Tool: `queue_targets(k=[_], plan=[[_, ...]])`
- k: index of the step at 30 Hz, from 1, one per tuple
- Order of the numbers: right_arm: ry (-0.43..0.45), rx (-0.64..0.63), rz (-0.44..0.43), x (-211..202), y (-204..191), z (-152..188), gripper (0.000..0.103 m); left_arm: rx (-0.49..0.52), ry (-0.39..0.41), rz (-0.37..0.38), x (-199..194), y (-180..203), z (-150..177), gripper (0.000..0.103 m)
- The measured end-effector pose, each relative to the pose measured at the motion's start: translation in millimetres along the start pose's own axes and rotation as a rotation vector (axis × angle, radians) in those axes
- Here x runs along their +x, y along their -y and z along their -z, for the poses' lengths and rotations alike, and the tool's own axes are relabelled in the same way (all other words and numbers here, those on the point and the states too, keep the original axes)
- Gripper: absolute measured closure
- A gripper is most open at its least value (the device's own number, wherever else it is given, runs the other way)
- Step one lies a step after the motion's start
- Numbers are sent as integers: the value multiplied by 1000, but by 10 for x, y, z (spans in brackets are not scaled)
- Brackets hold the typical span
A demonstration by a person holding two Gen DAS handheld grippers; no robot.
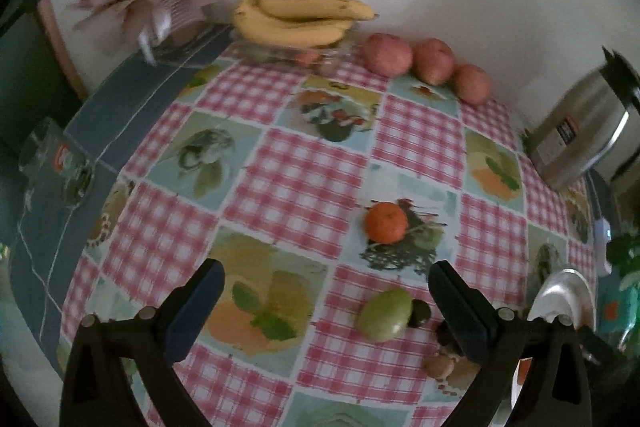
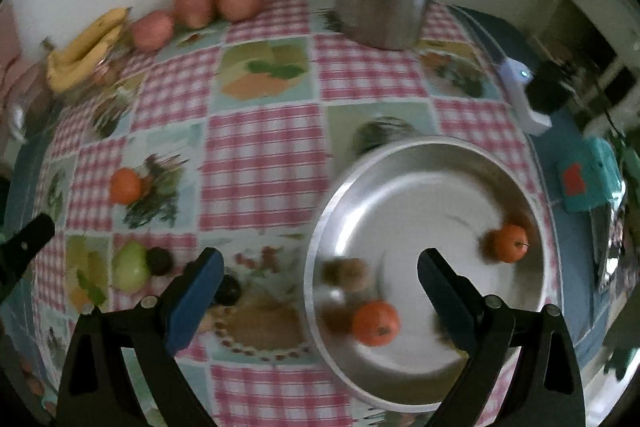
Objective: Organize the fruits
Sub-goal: 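Move both open tools back toward the remaining fruits on the table, then grasp the green pear with the left tool while the right tool grasps a dark plum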
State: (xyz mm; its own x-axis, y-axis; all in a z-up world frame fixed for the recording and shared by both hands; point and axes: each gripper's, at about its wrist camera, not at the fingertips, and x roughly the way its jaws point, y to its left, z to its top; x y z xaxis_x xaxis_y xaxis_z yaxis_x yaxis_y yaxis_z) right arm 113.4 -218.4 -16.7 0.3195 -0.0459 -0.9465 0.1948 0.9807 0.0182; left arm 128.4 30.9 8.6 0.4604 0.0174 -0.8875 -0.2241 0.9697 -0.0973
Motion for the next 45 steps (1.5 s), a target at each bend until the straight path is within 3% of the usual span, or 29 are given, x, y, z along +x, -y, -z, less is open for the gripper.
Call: queue_targets(k=[8, 14, 19, 25, 30, 37, 39, 41, 45], plan=[[-35, -90, -79, 60, -423, 79, 5, -59, -11, 22, 6, -265, 36, 0], [-55, -118, -125, 146, -588, 148, 5, -49, -40, 29, 105, -221, 66, 0], [-51, -106, -149, 197, -608, 173, 5, -39, -71, 57, 208, -143, 108, 0], [-38, -162, -102, 204, -671, 182, 5, -39, -65, 59, 244, -101, 108, 0], [-51, -177, -166, 247, -699, 199, 5, -25, -82, 67, 296, -59, 116, 0], [-25, -184, -163, 233, -684, 204, 6, -36, -143, 117, 379, -20, 152, 0], [-12, -173, -169, 228, -650, 193, 10, -33, -147, 135, 391, -5, 162, 1], [-7, -162, -172, 228, -622, 188, 27, -22, -151, 137, 409, 28, 176, 1], [-17, -151, -165, 274, -573, 193, 32, 5, -176, 148, 492, 107, 222, 5]])
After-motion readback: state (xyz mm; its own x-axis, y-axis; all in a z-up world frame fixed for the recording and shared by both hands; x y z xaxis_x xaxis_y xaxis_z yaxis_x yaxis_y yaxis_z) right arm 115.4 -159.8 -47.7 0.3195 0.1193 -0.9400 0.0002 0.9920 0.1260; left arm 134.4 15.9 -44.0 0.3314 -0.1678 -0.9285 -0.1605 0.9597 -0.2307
